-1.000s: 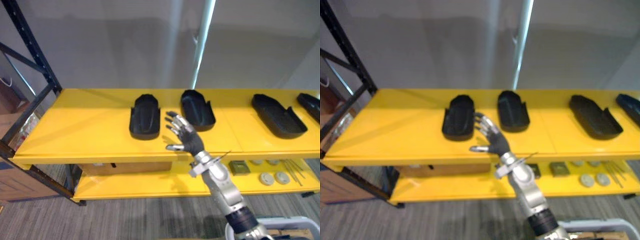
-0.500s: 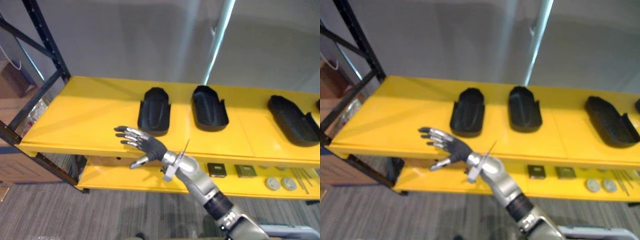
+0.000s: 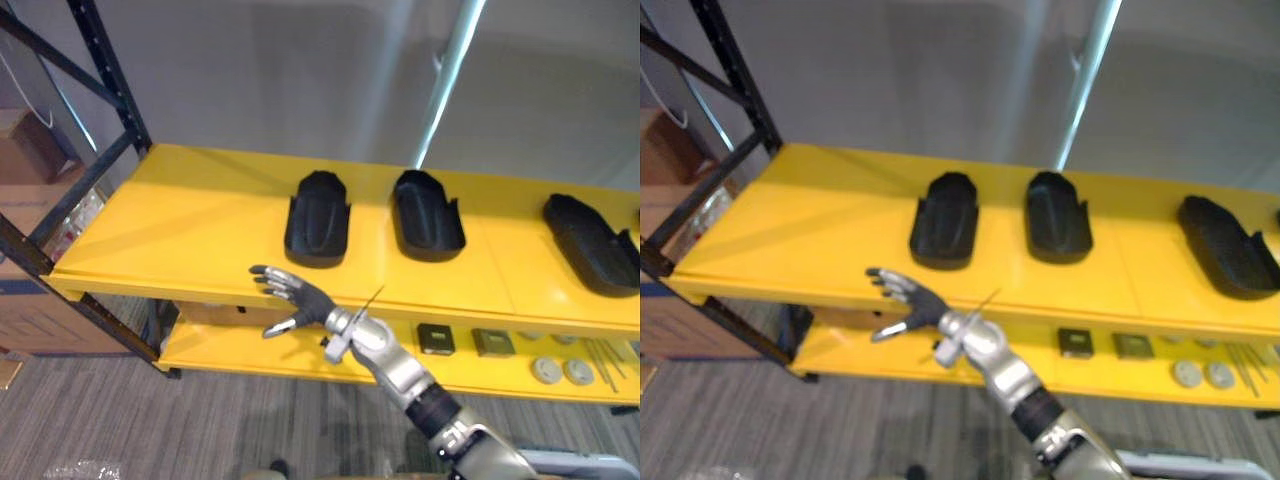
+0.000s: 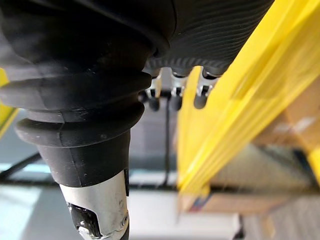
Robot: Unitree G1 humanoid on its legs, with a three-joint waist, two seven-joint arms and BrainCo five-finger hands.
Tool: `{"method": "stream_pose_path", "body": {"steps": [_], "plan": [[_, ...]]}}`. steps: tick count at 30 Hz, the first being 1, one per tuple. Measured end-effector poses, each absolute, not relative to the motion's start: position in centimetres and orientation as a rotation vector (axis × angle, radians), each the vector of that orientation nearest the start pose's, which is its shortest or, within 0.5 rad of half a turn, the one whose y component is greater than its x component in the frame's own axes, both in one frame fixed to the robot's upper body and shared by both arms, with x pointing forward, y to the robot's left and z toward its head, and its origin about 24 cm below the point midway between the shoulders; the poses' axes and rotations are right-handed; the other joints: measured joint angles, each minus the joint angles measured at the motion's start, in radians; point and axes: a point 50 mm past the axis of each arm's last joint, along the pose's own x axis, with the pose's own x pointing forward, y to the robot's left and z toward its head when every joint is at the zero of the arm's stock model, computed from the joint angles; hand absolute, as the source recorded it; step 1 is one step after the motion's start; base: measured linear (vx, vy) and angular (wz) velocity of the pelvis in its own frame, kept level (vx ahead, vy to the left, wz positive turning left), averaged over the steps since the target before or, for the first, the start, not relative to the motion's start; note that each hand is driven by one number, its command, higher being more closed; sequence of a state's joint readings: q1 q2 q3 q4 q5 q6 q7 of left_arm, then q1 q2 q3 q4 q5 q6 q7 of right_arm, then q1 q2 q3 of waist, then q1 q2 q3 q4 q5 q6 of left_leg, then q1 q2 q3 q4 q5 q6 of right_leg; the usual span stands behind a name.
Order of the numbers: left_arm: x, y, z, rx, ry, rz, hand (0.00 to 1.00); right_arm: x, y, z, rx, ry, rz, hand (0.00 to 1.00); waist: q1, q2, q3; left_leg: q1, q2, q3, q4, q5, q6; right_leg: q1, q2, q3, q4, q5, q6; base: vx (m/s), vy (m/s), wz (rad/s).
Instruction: Walk over and take plastic housings, then place them on the shelf
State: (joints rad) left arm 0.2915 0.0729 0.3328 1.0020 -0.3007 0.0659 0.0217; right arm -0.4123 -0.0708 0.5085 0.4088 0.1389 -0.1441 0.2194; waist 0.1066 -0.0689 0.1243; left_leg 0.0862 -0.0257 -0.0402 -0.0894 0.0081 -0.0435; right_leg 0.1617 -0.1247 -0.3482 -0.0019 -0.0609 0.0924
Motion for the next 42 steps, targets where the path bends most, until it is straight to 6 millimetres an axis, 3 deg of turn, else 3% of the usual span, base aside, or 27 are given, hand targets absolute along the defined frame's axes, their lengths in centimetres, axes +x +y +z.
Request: {"method": "stream_pose_path", "body": {"steps": [9, 18, 30, 42], "plan": [[0.5, 22.2, -16.7, -0.354, 1.247, 0.624, 0.0, 30.7, -4.5, 5.6, -0.193, -0.076, 0.599, 0.0, 0.004, -0.001, 0.014, 0.002, -0.002, -0.005, 0.0, 0.001, 0.0, 0.008, -0.004, -0.008, -0.001, 0.002, 0.002, -0.01, -0.001, 0.03], [0.6, 22.3, -16.6, -0.349, 1.261, 0.611, 0.0, 31.7, -5.8, 4.8, -0.222, -0.026, 0.566, 0.0, 0.004, 0.0, 0.015, 0.003, -0.003, -0.005, 0.0, 0.003, 0.004, 0.01, -0.005, -0.01, -0.001, 0.002, 0.003, -0.03, -0.007, 0.0], [1.2, 22.2, -16.5, -0.351, 1.244, 0.574, 0.0, 33.2, -6.3, 5.4, -0.282, -0.015, 0.55, 0.0, 0.019, 0.001, 0.03, 0.003, -0.01, -0.009, 0.0, 0.007, 0.008, 0.013, -0.012, -0.015, -0.002, 0.005, 0.008, 0.0, 0.0, 0.01], [1.3, 22.5, -16.5, -0.349, 1.239, 0.601, 0.0, 34.2, -6.8, 5.5, -0.271, 0.013, 0.425, 0.0, 0.022, -0.008, 0.045, 0.002, -0.013, -0.022, -0.001, 0.014, 0.008, 0.021, -0.015, -0.034, -0.002, 0.006, 0.009, -0.02, -0.004, 0.03]]}}
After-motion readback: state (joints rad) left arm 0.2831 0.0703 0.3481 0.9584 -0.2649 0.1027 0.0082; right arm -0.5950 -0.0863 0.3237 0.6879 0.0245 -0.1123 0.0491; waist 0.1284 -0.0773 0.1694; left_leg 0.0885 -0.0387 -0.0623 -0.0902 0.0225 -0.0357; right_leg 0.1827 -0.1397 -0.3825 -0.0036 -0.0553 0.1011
